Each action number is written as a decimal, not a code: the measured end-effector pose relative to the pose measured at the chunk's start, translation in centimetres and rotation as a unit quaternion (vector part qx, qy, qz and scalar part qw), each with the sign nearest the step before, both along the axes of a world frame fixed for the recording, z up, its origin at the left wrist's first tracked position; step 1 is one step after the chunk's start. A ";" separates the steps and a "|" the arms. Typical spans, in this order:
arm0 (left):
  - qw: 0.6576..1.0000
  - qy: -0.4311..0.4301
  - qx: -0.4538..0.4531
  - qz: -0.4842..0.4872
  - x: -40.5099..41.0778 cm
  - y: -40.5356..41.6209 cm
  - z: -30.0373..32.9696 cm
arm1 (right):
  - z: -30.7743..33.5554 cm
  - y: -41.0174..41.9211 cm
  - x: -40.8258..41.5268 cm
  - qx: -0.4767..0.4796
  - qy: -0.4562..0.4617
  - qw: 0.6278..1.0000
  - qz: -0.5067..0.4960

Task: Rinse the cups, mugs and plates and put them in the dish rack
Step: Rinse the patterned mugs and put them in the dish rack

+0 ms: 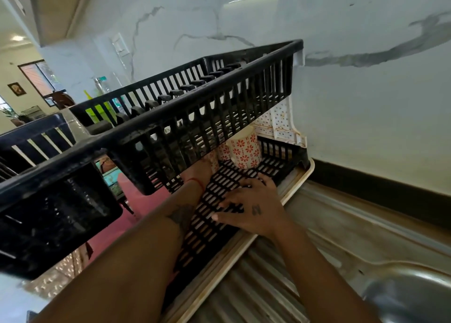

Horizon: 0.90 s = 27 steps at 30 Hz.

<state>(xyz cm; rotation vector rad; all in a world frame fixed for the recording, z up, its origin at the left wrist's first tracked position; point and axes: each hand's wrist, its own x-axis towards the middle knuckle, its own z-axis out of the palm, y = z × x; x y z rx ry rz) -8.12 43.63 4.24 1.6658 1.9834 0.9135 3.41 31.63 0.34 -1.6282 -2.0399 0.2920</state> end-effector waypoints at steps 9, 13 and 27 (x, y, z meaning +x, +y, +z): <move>0.988 0.040 0.126 -0.083 1.8 -7.5 -0.8 | 0.3 -4.8 1.4 0.029 0.106 0.992 -0.065; 0.973 0.027 0.141 -0.179 3.0 -12.2 0.1 | 0.7 -10.6 3.6 0.008 0.096 0.991 -0.096; 0.856 0.256 -0.019 -0.448 -0.6 -34.8 -6.6 | -2.7 -30.6 6.6 -0.165 0.304 0.853 -0.390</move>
